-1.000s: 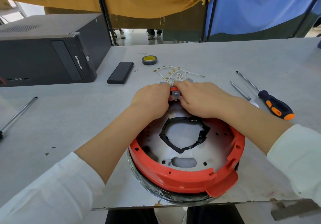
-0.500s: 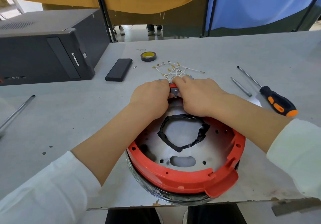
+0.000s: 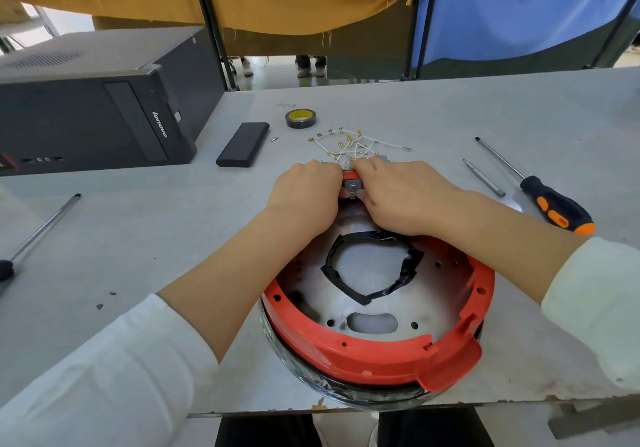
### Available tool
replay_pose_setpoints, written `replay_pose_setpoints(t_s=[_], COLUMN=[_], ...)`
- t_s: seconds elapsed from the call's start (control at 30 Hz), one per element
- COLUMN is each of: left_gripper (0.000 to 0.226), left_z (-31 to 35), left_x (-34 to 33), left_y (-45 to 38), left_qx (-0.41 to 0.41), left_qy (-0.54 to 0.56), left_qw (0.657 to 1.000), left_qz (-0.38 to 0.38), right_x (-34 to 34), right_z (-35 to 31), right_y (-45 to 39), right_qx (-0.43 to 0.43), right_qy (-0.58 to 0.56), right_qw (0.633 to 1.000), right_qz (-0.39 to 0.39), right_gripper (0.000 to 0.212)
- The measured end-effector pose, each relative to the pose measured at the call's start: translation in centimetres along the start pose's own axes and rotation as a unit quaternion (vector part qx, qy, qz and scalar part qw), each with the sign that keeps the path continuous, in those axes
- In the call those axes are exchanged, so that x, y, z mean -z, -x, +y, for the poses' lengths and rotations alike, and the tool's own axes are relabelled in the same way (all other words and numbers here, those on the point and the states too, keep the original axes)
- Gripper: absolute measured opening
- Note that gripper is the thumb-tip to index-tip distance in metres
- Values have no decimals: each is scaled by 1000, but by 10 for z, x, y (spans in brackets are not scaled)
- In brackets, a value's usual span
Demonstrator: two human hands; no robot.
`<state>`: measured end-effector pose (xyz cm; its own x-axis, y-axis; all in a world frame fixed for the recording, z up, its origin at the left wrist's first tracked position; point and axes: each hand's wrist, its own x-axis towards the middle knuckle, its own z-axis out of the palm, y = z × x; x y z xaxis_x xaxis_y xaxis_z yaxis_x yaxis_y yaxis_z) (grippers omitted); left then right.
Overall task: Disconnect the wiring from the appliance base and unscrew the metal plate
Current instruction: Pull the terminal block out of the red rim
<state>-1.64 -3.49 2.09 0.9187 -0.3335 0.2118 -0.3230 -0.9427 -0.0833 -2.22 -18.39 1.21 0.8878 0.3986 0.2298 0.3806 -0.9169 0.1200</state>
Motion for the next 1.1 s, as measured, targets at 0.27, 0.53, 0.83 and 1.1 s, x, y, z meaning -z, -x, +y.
replay_pose_setpoints(t_s=[0.27, 0.53, 0.83, 1.1], left_gripper=[25, 22, 23, 30], left_z=[-1, -3, -4, -1], left_x=[1, -1, 0, 2], left_y=[2, 2, 2, 0], left_qx=[0, -12, -7, 4], left_qy=[5, 15, 23, 10], left_qw=[1000, 1000, 1000, 1000], left_qz=[2, -5, -4, -8], right_x=[3, 8, 5, 3], right_z=[-5, -11, -14, -7], right_y=[2, -4, 0, 2], right_qx=[-11, -55, -58, -10], right_qy=[6, 3, 32, 20], right_qw=[1000, 997, 997, 1000], right_qz=[-8, -62, -27, 0], right_gripper=[31, 34, 39, 29])
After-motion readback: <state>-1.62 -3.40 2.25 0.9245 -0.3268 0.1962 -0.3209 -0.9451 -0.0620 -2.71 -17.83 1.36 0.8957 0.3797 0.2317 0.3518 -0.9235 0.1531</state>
